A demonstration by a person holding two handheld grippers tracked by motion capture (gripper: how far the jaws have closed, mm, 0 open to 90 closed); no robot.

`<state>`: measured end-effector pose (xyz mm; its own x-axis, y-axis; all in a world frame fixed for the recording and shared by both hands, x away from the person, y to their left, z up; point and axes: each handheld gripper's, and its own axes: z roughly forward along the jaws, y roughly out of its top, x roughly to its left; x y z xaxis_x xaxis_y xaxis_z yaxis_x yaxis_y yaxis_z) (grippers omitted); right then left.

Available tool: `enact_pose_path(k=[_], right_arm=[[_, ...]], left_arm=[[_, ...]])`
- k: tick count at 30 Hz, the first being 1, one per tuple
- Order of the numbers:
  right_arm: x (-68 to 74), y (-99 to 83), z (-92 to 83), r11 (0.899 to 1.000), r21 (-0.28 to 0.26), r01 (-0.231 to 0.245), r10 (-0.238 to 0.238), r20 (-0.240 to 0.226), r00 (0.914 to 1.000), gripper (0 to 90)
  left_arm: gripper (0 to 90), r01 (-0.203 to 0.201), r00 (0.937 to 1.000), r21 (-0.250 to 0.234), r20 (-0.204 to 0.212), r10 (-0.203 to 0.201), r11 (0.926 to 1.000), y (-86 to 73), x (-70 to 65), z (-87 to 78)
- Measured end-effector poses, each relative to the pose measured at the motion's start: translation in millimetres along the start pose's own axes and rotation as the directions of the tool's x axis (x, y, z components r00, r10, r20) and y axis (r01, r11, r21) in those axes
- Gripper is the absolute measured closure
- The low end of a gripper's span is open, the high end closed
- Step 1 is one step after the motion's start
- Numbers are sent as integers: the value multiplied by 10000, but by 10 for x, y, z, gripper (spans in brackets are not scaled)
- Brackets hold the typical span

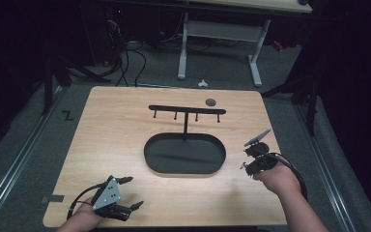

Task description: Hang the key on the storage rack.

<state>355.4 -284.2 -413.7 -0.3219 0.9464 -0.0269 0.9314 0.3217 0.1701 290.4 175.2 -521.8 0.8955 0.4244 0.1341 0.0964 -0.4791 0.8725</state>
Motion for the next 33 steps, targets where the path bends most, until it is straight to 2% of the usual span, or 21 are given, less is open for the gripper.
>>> enact_pose_path(k=[7, 14, 20, 24, 33], right_arm=[[87, 44, -116, 9998, -21, 221, -221, -123, 9997, 842], [109, 54, -102, 9996, -55, 280, -281, -258, 9993, 842], [133, 81, -139, 9999, 38, 138, -136, -360, 9993, 842], [156, 126, -206, 9999, -49, -121, 118, -622, 9980, 841], [190, 225, -347, 9997, -220, 83, -90, -345, 9994, 841]], left_arm=[[152, 6, 10000, -3, -15, -6, 10000, 0, -1, 0], [152, 9, 10000, -8, -12, -9, 10000, -1, -2, 1], [152, 45, 10000, 13, 6, -45, 10000, 1, 1, 1], [152, 17, 10000, -14, -10, -17, 10000, 0, -5, 2], [152, 11, 10000, 12, 18, -11, 10000, 0, -1, 1]])
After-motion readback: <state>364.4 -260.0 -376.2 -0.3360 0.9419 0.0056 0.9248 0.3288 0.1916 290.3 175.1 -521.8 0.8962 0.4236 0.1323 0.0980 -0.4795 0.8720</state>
